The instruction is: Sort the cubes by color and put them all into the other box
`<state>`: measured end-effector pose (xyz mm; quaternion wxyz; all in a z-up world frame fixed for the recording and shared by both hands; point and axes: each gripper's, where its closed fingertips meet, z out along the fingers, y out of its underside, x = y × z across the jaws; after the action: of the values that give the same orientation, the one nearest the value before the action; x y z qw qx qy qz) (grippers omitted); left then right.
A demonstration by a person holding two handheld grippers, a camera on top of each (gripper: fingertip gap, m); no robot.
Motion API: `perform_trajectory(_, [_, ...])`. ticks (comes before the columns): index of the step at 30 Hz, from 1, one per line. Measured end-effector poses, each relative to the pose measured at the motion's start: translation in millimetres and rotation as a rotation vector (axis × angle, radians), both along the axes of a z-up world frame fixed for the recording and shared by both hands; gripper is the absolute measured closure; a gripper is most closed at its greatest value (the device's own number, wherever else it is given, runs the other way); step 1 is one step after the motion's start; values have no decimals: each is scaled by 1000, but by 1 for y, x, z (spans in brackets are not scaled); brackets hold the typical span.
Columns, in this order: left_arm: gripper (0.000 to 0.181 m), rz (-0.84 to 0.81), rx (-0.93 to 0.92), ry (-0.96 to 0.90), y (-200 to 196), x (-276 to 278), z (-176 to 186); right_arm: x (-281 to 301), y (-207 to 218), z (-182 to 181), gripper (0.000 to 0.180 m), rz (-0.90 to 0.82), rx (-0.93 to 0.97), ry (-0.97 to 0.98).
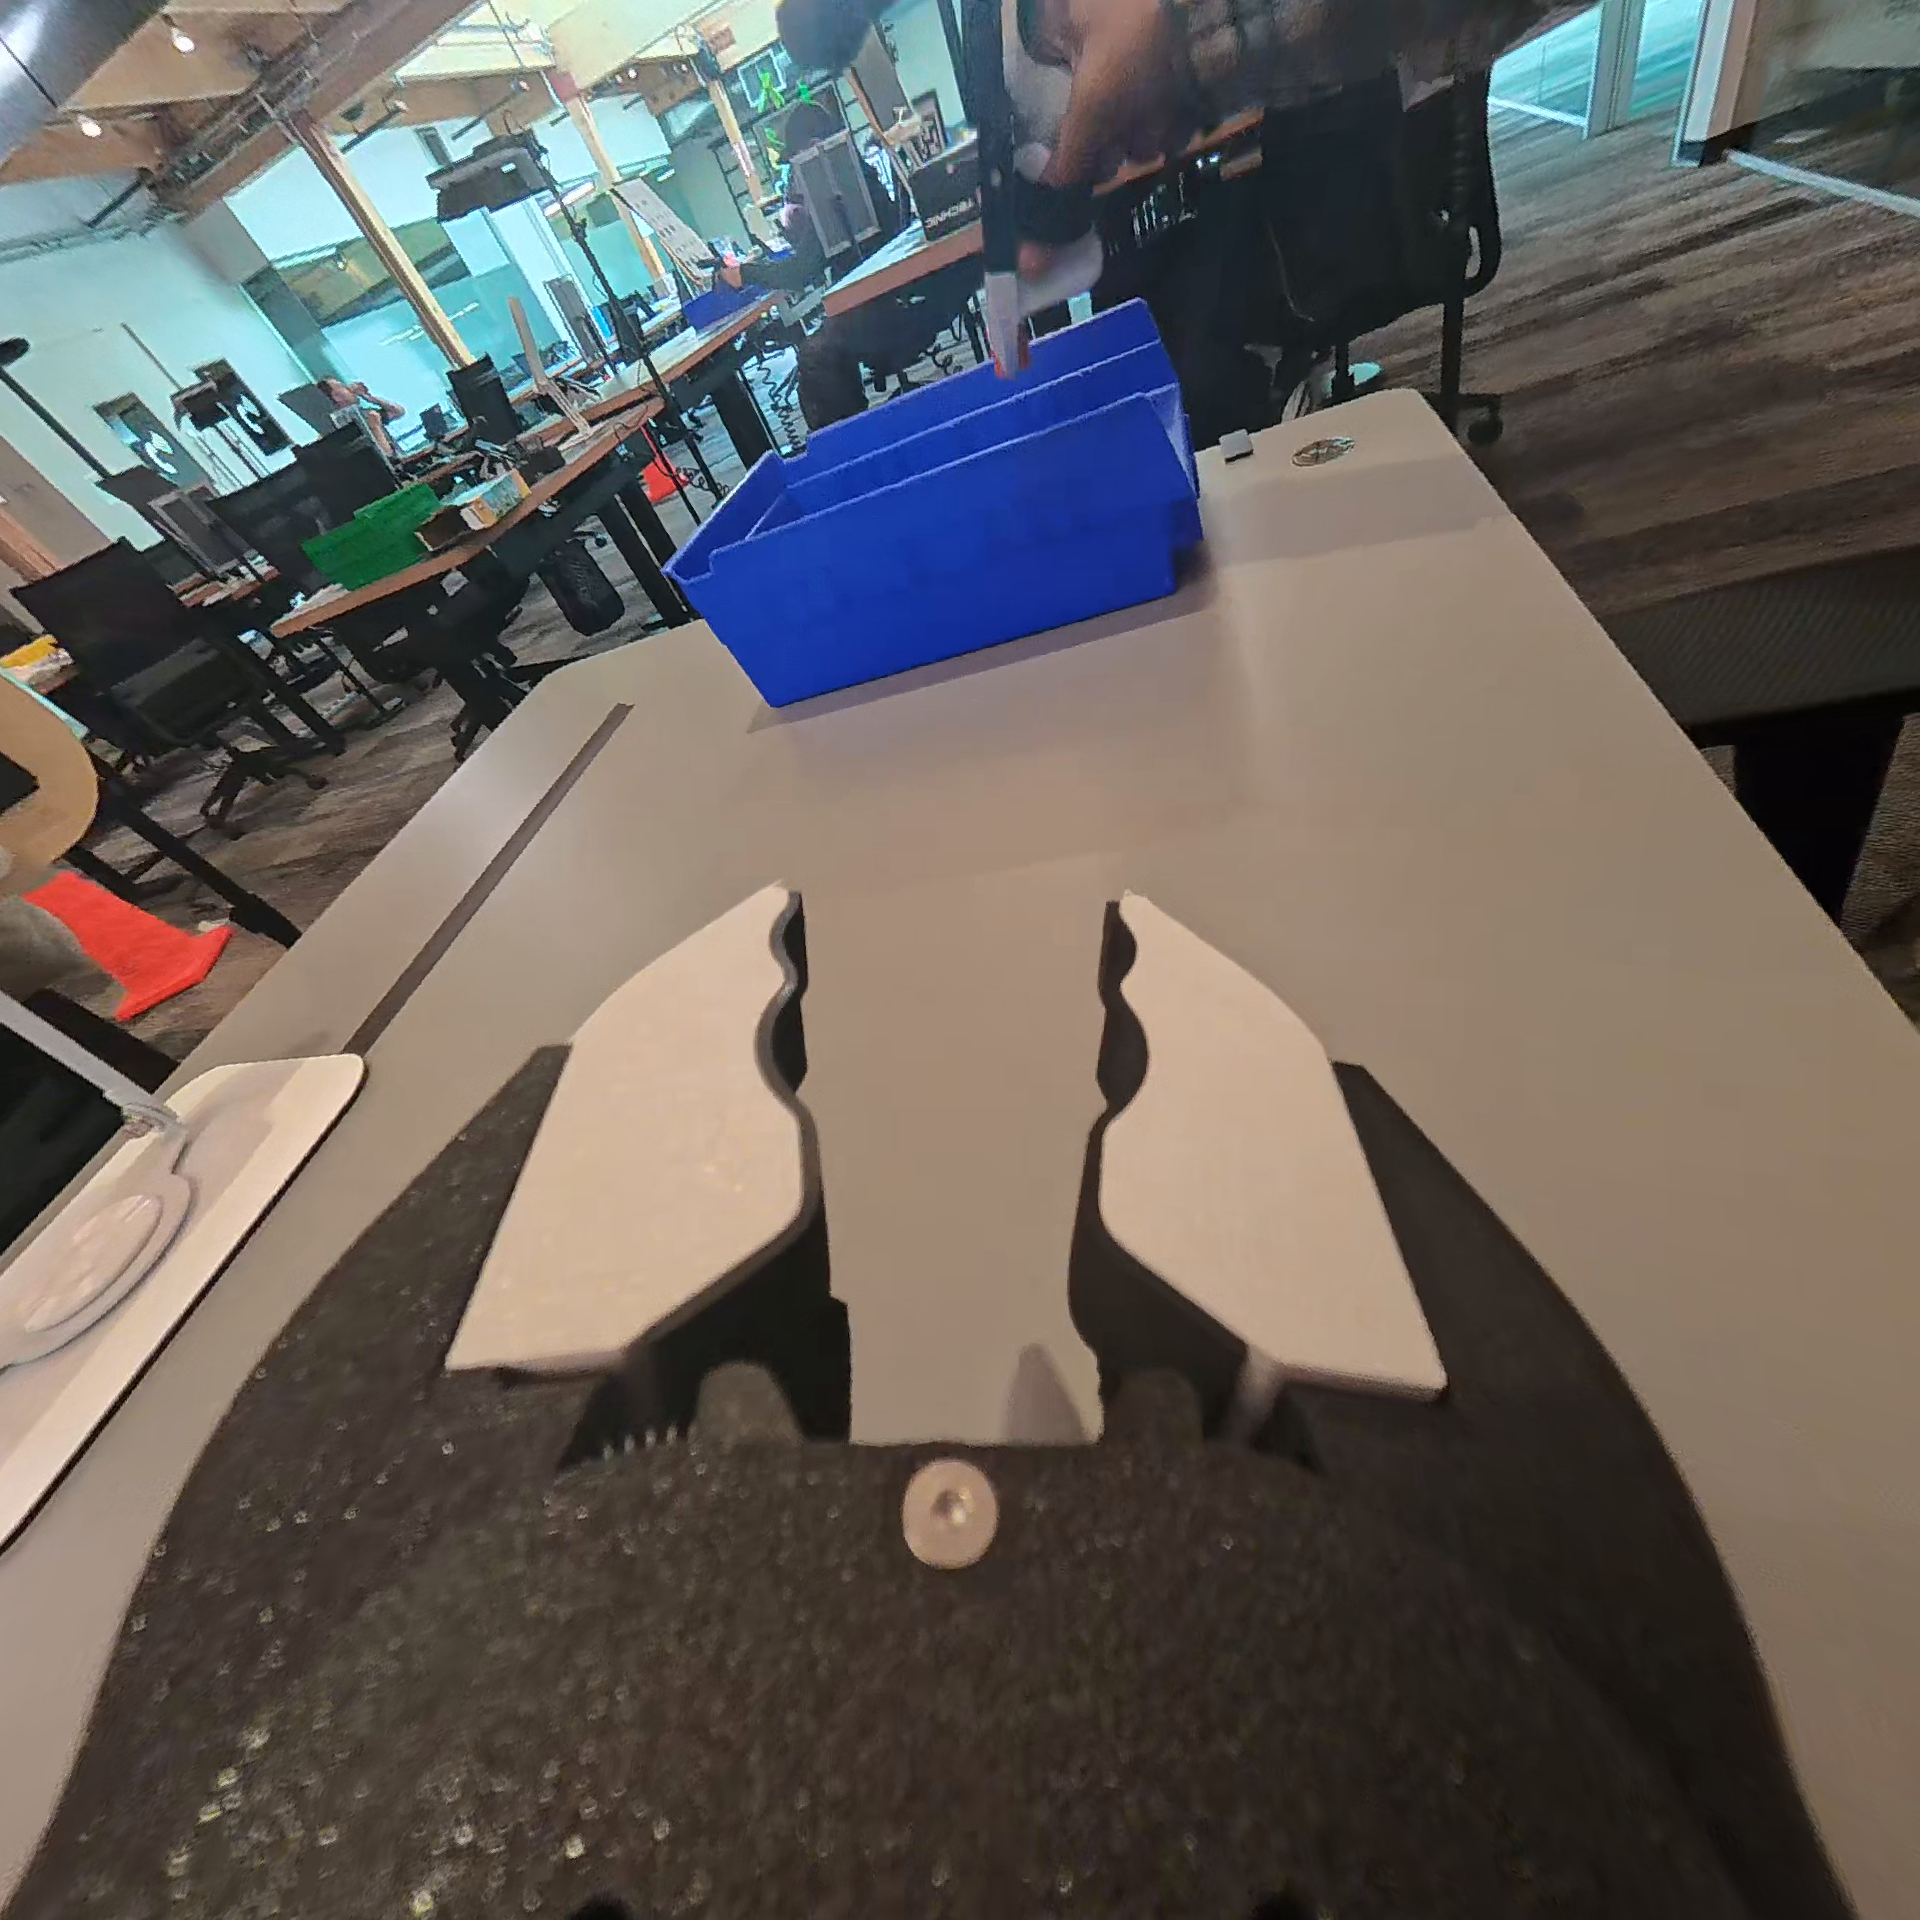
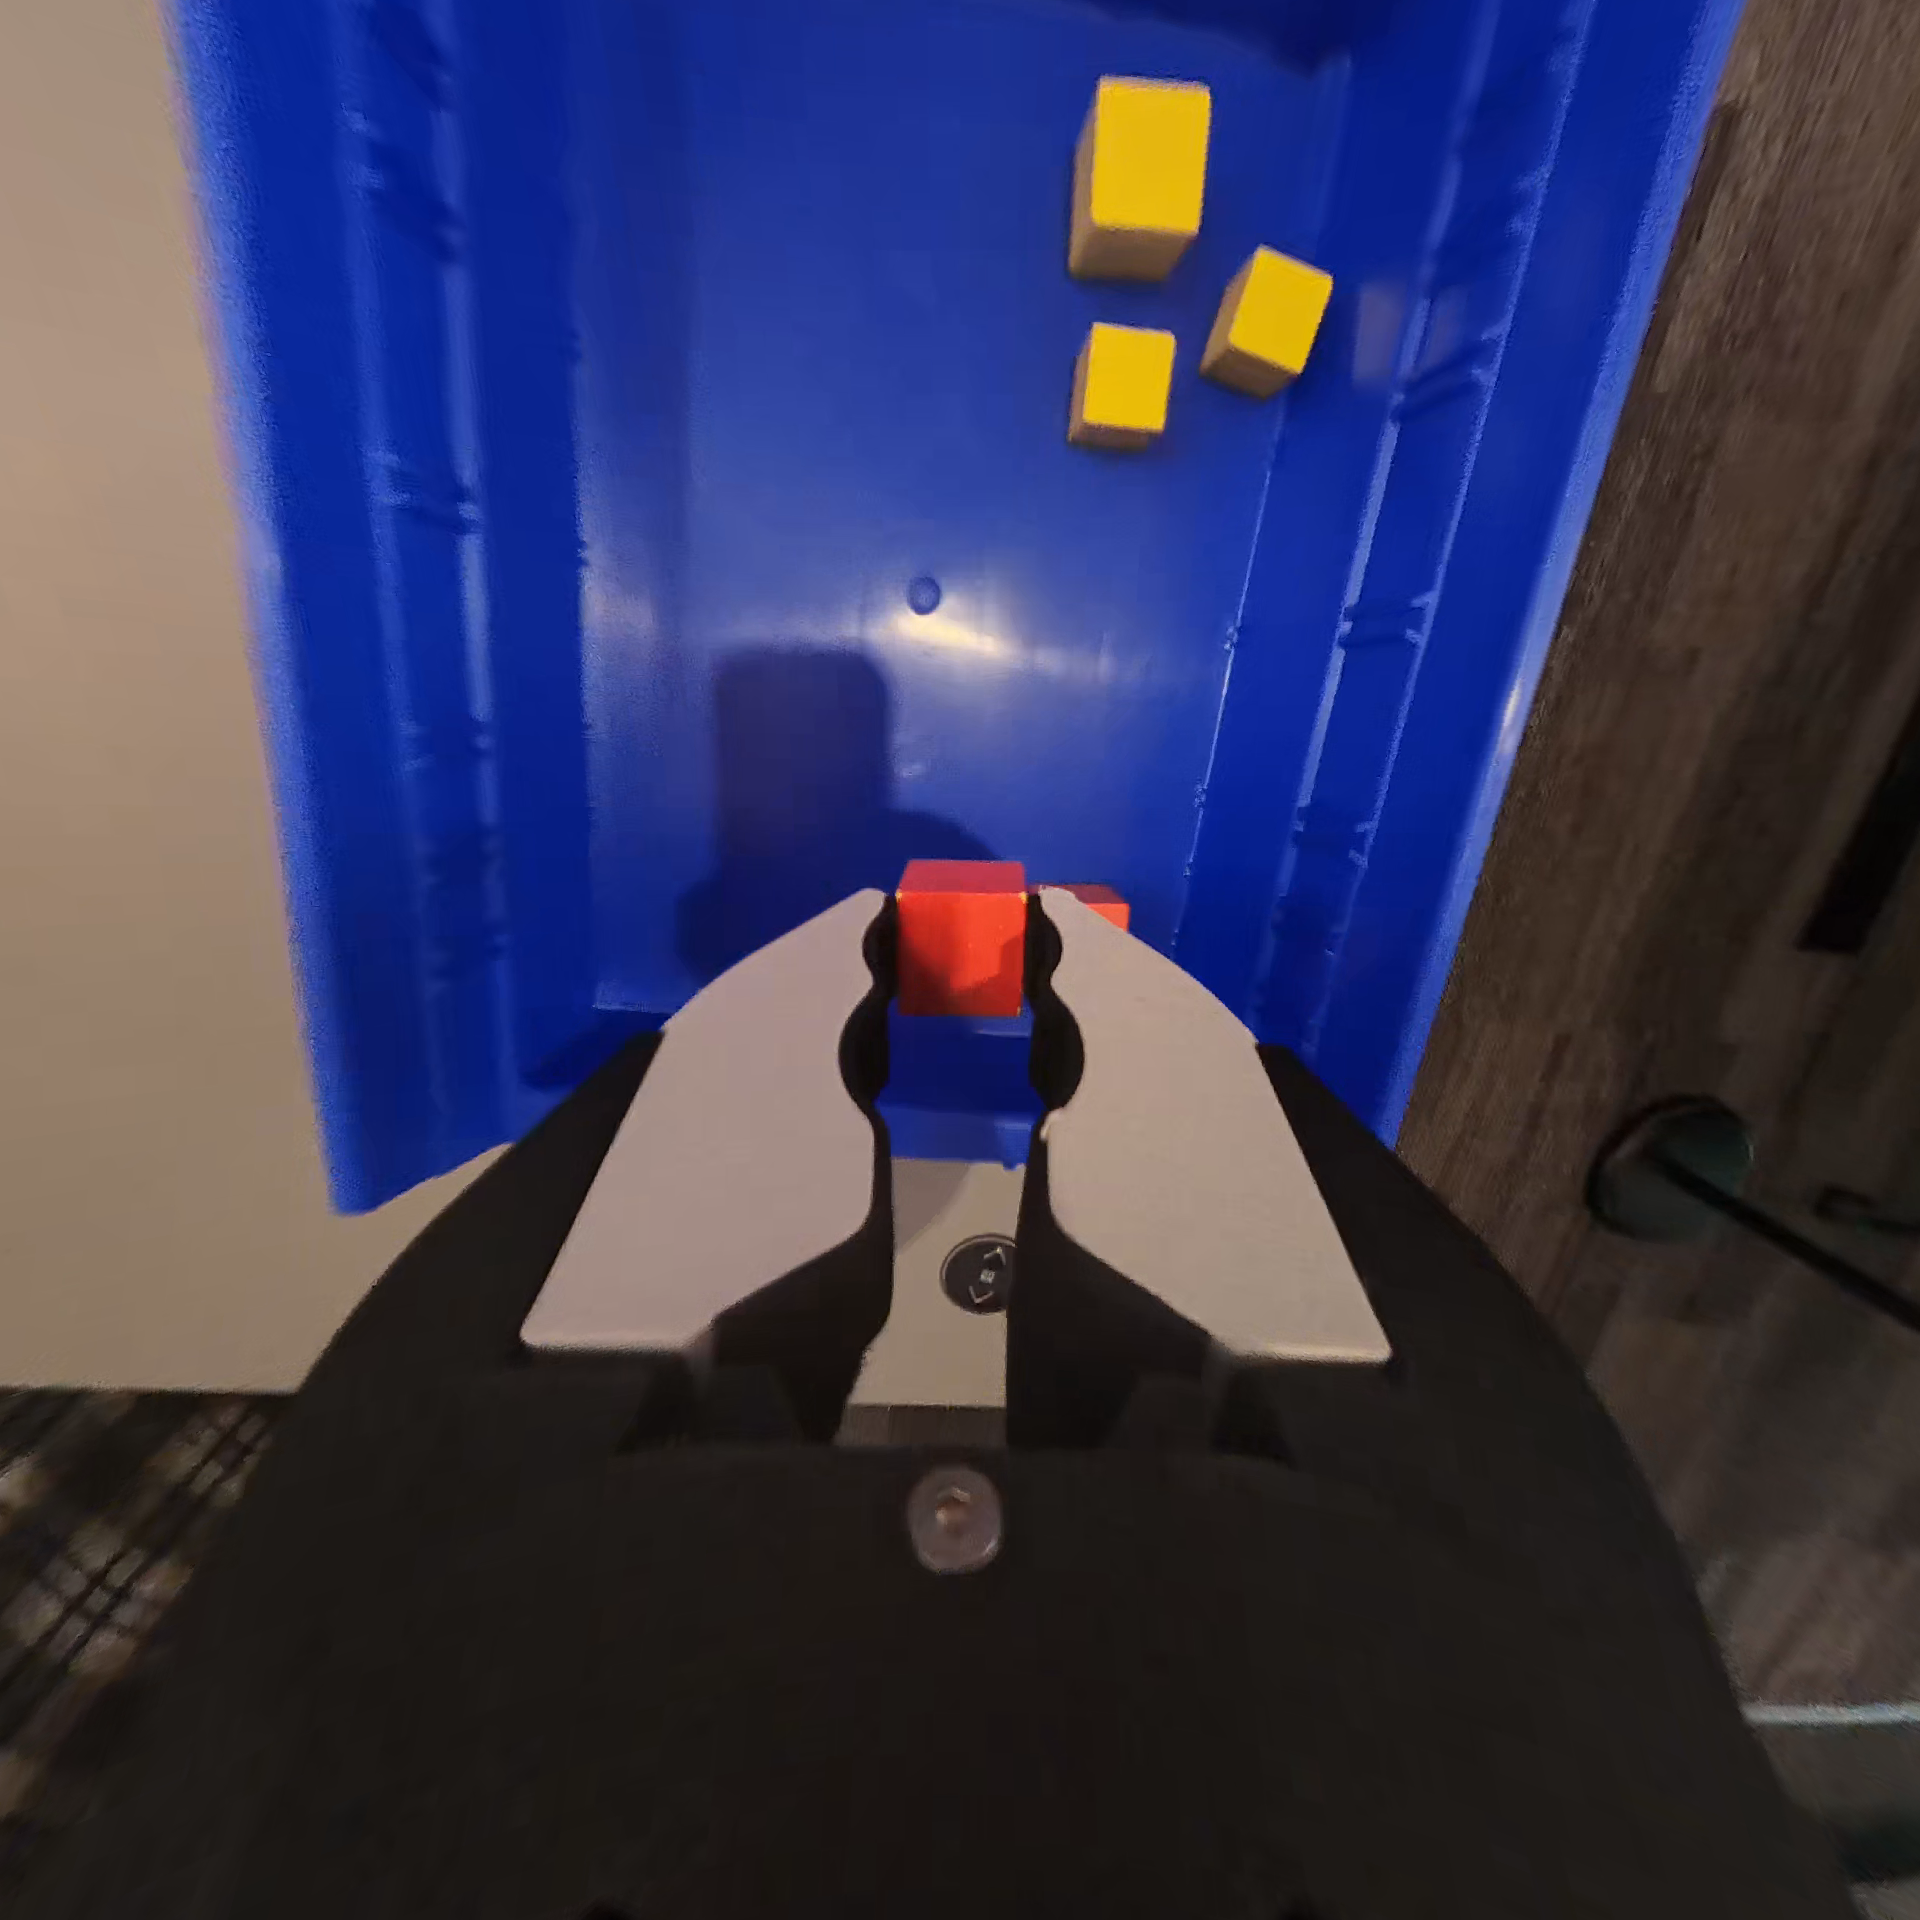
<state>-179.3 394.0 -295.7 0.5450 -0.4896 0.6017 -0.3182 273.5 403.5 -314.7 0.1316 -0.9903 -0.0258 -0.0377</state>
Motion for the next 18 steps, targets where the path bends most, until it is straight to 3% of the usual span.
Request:
perform_trajectory(8, [135,16,61,52,2,0,-9,34,1,-70,157,-66,-176,-58])
perform_trajectory(16, [137,7,59,68,2,0,-13,56,-4,-91,156,-126,-234,-121])
perform_trajectory(18, [137,9,57,65,3,0,-13,59,-5,-91,143,-147,-242,-128])
